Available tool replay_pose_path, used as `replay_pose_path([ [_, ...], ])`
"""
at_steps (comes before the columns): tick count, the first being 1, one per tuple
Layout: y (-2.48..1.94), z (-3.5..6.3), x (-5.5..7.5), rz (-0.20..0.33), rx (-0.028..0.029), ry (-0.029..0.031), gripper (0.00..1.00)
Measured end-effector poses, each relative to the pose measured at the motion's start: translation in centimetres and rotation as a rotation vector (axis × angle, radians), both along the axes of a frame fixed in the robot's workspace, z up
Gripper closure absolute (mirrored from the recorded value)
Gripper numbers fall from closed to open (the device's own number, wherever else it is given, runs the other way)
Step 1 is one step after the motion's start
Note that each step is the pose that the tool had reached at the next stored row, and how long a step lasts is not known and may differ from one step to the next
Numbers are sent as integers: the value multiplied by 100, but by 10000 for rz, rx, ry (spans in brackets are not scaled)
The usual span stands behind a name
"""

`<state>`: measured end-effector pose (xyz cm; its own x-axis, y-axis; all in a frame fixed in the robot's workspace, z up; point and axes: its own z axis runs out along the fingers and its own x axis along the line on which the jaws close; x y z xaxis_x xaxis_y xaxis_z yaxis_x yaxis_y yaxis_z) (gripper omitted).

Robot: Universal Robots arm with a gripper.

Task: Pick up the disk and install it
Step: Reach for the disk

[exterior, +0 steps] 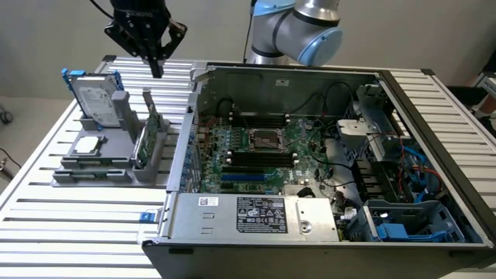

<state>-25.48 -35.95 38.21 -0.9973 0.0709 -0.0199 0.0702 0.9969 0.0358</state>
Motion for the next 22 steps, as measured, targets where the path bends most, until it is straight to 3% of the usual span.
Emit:
replay_pose_path([
  [12, 245, -63, -546, 1, -327, 3, 89],
  [22, 440, -86, -1001, 1, -530, 27, 89],
])
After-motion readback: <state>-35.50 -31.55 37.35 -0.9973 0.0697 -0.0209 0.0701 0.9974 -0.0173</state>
